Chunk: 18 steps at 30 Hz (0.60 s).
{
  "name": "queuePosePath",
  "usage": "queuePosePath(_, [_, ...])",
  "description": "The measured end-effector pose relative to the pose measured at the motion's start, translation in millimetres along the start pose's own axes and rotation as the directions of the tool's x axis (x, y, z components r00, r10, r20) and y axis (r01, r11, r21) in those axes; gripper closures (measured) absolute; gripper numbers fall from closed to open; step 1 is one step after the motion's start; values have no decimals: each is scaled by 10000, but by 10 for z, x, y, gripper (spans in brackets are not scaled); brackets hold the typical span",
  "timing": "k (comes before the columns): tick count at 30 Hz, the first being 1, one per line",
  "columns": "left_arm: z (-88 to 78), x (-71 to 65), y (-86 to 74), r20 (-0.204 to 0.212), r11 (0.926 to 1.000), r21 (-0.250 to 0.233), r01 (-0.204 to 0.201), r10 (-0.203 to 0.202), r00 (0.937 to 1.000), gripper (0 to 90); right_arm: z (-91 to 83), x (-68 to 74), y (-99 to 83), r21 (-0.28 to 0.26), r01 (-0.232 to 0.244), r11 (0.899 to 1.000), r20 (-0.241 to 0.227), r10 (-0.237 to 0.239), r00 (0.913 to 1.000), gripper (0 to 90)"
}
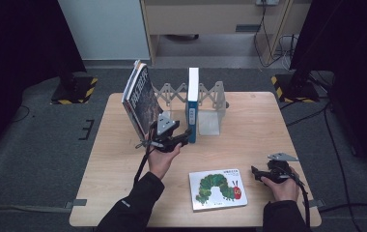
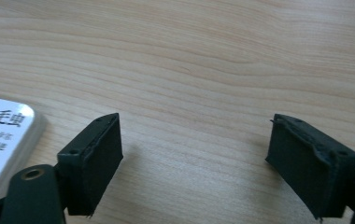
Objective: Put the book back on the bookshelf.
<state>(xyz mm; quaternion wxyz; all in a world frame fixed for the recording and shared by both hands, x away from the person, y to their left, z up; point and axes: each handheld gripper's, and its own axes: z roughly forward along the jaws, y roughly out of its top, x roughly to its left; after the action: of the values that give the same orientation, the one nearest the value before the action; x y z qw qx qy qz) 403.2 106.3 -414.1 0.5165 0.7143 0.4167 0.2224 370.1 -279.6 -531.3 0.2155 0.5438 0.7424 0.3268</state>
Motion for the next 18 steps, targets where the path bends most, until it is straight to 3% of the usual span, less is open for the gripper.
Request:
queuePosePath(5, [-109,3,-189,294,9983,568,88,-105,9995,398,-102,68,62,-368,-250,9990,-388,236,9990,238])
queuePosePath(10, [-196,1,-416,609,9917,1270,188,-268,9978,380,-234,147,111,-719,8,9974,-706,-59,9975,269])
queuePosePath(18, [-206,-145,-817,1159,9698,2438,-2,-290,9928,368,-329,364,123,-698,211,9973,-1648,-324,9858,346])
